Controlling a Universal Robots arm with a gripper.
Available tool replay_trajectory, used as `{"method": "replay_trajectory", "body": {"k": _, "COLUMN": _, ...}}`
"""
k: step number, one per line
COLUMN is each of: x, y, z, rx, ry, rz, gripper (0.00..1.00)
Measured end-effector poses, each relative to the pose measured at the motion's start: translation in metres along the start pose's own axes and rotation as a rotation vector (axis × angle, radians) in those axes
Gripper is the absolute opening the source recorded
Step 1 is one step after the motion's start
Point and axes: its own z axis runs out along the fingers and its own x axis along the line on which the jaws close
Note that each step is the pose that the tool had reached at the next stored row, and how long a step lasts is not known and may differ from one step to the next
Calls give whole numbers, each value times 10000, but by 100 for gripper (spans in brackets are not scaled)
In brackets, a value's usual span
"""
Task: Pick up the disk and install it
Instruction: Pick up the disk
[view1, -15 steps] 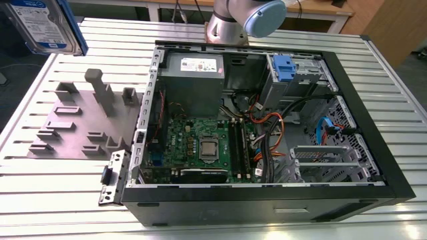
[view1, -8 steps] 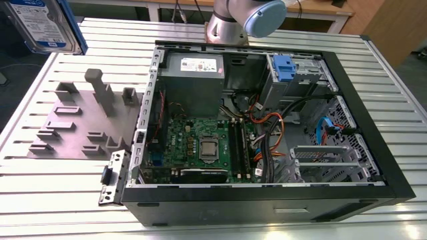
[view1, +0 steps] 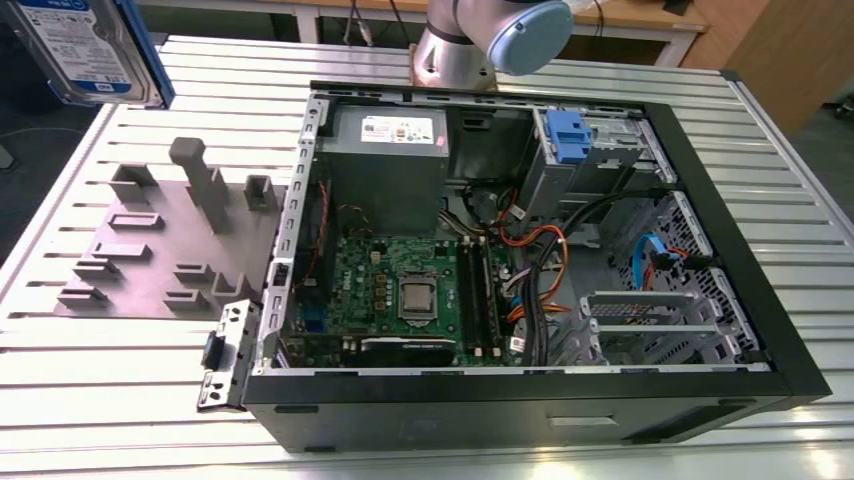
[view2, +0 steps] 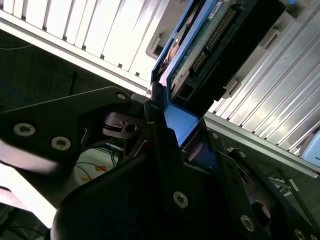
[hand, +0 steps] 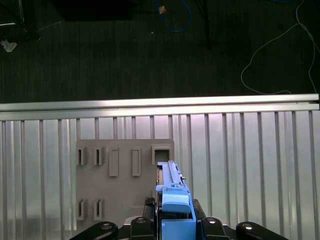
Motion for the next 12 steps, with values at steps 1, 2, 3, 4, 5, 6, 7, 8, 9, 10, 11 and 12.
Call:
{"method": "replay_trajectory", "body": {"k": 1, "x": 0, "y": 0, "z": -11, "rx": 0, "ry": 0, "rz": 0, "gripper": 36}}
{"method": "replay_trajectory", "body": {"k": 2, "x": -1, "y": 0, "z": -11, "rx": 0, "ry": 0, "rz": 0, "gripper": 36}}
{"method": "replay_trajectory", "body": {"k": 3, "x": -1, "y": 0, "z": -13, "rx": -1, "ry": 0, "rz": 0, "gripper": 36}}
{"method": "replay_trajectory", "body": {"k": 4, "x": -1, "y": 0, "z": -15, "rx": -2, "ry": 0, "rz": 0, "gripper": 36}}
{"method": "replay_trajectory", "body": {"k": 5, "x": -1, "y": 0, "z": -17, "rx": -1, "ry": 0, "rz": 0, "gripper": 36}}
{"method": "replay_trajectory", "body": {"k": 6, "x": -1, "y": 0, "z": -19, "rx": 0, "ry": 0, "rz": 1, "gripper": 36}}
{"method": "replay_trajectory", "body": {"k": 7, "x": -1, "y": 0, "z": -22, "rx": 0, "ry": 0, "rz": 0, "gripper": 36}}
{"method": "replay_trajectory", "body": {"k": 8, "x": -1, "y": 0, "z": -24, "rx": -1, "ry": 0, "rz": 1, "gripper": 36}}
{"method": "replay_trajectory", "body": {"k": 9, "x": -1, "y": 0, "z": -27, "rx": 0, "ry": 0, "rz": 0, "gripper": 36}}
{"method": "replay_trajectory", "body": {"k": 10, "x": -1, "y": 0, "z": -29, "rx": -1, "ry": 0, "rz": 0, "gripper": 36}}
{"method": "replay_trajectory", "body": {"k": 11, "x": -1, "y": 0, "z": -31, "rx": 0, "ry": 0, "rz": 0, "gripper": 36}}
{"method": "replay_trajectory", "body": {"k": 12, "x": -1, "y": 0, "z": -33, "rx": 0, "ry": 0, "rz": 0, "gripper": 36}}
